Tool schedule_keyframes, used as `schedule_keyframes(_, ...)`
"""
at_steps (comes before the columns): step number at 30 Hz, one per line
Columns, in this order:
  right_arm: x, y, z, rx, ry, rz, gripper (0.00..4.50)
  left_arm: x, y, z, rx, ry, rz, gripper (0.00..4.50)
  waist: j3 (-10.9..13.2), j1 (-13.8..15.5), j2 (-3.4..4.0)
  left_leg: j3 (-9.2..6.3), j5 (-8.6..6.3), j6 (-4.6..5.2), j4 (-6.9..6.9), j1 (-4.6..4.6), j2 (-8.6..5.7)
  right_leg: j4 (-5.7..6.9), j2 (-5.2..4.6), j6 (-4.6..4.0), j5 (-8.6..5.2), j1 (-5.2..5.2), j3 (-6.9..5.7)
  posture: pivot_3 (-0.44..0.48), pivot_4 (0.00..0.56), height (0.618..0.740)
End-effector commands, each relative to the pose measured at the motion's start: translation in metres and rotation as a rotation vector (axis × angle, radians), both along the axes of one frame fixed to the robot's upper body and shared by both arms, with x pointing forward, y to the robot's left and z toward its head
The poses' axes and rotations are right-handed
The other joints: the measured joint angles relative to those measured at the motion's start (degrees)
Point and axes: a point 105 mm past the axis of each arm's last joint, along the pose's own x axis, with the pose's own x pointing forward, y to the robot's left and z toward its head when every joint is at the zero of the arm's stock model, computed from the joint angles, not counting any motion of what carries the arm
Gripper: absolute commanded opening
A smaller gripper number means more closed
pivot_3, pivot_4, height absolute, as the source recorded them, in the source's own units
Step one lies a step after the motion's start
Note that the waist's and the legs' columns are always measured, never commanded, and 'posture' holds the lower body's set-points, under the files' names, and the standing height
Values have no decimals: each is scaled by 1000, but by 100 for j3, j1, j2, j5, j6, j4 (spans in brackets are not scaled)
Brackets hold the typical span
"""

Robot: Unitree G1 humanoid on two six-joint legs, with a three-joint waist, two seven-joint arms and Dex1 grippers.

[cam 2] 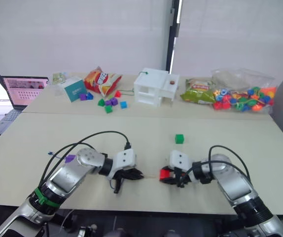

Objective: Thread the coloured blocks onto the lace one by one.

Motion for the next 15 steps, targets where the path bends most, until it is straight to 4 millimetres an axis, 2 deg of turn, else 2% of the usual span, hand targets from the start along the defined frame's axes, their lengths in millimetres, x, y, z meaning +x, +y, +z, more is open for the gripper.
schedule_keyframes(1,-6,-1,-9,-40,26,20,1189,-2,-5,11,-28,-27,-16,0,0,-4,0,0,0,0,0,0,0,0,1,0,0,0,0,0,150,740)
schedule_keyframes(15,-10,-3,-9,-50,37,24,1189,1,-12,12,-26,-36,-5,0,0,9,0,-1,0,0,0,0,-1,-2,0,0,0,3,-1,0,150,740)
